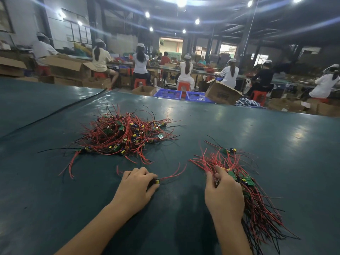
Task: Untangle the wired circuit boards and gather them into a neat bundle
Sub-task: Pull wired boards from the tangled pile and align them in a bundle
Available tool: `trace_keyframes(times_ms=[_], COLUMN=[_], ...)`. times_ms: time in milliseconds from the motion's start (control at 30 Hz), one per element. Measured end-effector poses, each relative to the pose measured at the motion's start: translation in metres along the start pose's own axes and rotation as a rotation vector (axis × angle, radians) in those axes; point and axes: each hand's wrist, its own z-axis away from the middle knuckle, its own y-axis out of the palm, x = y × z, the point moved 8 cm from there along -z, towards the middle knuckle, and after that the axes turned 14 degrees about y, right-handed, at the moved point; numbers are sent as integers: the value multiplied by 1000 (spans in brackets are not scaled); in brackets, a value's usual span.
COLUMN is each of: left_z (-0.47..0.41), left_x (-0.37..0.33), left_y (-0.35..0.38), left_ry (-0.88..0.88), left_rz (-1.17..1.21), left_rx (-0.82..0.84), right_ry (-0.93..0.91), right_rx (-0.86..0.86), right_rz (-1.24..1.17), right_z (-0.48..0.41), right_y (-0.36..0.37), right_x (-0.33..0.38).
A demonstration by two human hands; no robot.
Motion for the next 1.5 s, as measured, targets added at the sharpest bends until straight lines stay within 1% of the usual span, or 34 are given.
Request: trace_keyframes(times_ms=[67,133,200,267,300,367,433,567,700,767,800,833,867,933,967,1000,1067,1133,1233,1300,1367,1433,1500], left_z=[0,1,1,0,0,1,2,2,5,6,6,5,3,-1,-2,-2,-2,-3,-2,-4,-4,-4,-3], left_x=[1,0,-4,-16,-24,-38,-46,-52,-57,-65,-70,-74,-76,-72,-68,-64,-56,-49,-44,-43,-41,-43,-44], left_y=[-6,-22,-39,-51,-53,-52,-49,-52,-61,-66,-67,-64,-57,-39,-31,-25,-19,-17,-8,-6,-9,-16,-21], left_ry=[-26,-54,-30,88,158,267,319,381,366,390,425,443,415,258,176,100,-31,-151,-311,-342,-310,-231,-202], left_rz=[9,74,158,162,154,154,186,175,125,187,236,290,343,461,559,692,919,1061,1261,1345,1316,1251,1230], left_rx=[-56,-218,-389,-480,-492,-473,-452,-464,-544,-576,-563,-513,-425,-239,-188,-173,-208,-235,-266,-286,-315,-341,-360], right_ry=[-69,-165,-185,-156,-142,-117,-69,113,276,337,363,390,414,436,428,409,356,310,297,303,327,417,526], right_rx=[-17,-2,130,316,395,465,457,466,462,449,449,455,467,512,543,576,635,650,646,663,672,644,593], right_rz=[-86,-256,-433,-545,-592,-660,-719,-808,-861,-908,-935,-964,-997,-1044,-1050,-1051,-1034,-1005,-1007,-1018,-1031,-1072,-1134], right_z=[5,16,27,37,43,48,46,37,35,32,31,30,30,32,34,36,41,43,44,45,45,41,34], right_y=[-1,-1,12,30,38,45,45,50,56,55,55,55,55,57,58,59,62,64,67,68,68,67,64], right_x=[9,22,31,39,41,44,40,25,15,11,9,8,8,11,13,16,23,27,29,30,29,23,13])
